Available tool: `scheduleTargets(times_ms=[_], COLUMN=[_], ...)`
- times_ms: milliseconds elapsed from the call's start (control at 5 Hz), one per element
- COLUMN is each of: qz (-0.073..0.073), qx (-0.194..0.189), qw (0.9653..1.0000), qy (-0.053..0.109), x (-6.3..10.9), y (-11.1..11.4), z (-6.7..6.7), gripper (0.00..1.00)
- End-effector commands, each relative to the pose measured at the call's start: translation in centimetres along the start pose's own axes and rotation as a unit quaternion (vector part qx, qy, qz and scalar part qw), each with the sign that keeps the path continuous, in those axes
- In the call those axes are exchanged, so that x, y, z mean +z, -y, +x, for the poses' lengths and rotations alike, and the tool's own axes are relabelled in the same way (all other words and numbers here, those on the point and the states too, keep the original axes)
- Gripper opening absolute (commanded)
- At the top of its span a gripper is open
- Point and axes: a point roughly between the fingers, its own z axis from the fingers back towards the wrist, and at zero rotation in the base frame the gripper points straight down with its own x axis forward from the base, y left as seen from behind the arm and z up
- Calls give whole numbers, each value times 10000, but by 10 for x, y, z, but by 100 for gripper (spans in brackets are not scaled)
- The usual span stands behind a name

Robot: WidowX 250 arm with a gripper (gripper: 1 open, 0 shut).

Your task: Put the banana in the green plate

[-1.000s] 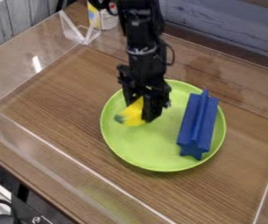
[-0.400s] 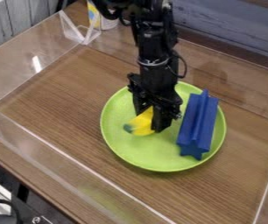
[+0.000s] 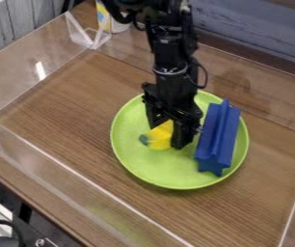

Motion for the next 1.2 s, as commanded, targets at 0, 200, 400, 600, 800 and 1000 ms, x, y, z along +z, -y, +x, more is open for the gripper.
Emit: scheduleTargets(times_ms=[0, 200, 400, 600, 800, 1000], qz=[-1, -27, -52, -75, -95, -113], qx=[10, 73, 142, 213, 284, 348], qw=[10000, 9999, 9999, 9997, 9995, 9993], qy=[77, 75, 72, 66, 79, 106], x=[7, 10, 13, 16, 21, 26], y=[4, 5, 5, 6, 6, 6], z=[1, -1, -3, -5, -6, -8], gripper=[100, 100, 100, 100, 100, 100])
